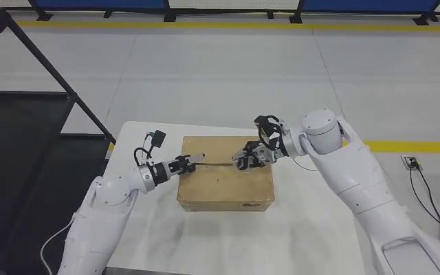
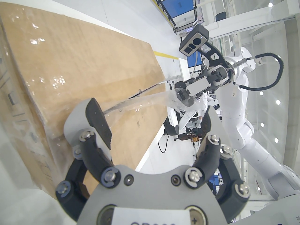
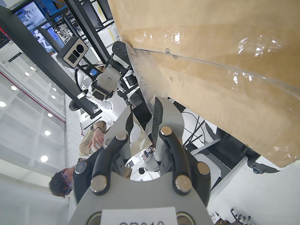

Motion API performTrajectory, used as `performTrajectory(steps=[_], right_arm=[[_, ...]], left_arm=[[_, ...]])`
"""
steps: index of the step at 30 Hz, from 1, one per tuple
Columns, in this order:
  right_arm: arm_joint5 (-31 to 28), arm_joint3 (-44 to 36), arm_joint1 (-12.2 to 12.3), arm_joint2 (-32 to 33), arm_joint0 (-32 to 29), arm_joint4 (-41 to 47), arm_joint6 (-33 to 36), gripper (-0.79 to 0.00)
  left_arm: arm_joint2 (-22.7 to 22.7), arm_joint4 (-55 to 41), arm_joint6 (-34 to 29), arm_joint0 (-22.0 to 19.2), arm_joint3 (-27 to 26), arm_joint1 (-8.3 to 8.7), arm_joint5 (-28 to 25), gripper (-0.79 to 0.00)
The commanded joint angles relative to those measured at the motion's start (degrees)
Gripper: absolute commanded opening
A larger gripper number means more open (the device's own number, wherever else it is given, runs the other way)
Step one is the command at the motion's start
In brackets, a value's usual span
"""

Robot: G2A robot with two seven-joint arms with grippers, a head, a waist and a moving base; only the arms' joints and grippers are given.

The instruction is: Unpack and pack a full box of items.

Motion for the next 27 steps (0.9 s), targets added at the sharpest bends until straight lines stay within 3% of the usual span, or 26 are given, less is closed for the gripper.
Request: performTrajectory(steps=[1, 4, 12, 27], right_arm=[[-0.05, -0.09, 0.11, 0.02, -0.11, -0.03, 0.06, -0.539], [-0.27, -0.28, 0.31, 0.14, -0.18, -0.30, -0.16, -0.493], [-1.09, -1.55, 1.05, 1.14, -0.68, -0.79, -1.09, -0.505], [0.33, -6.72, 4.08, 7.09, -3.69, -3.05, -6.31, -0.443]], left_arm=[[0.14, -0.12, 0.24, -0.05, 0.07, 0.05, -0.01, 0.000], [0.33, -0.34, 0.33, -0.11, 0.11, 0.12, -0.05, 0.000], [0.77, -0.60, 0.68, -0.19, 0.05, 0.33, -0.17, 0.000], [1.69, -0.99, 1.11, -0.30, -0.28, 0.67, 0.01, 0.000]])
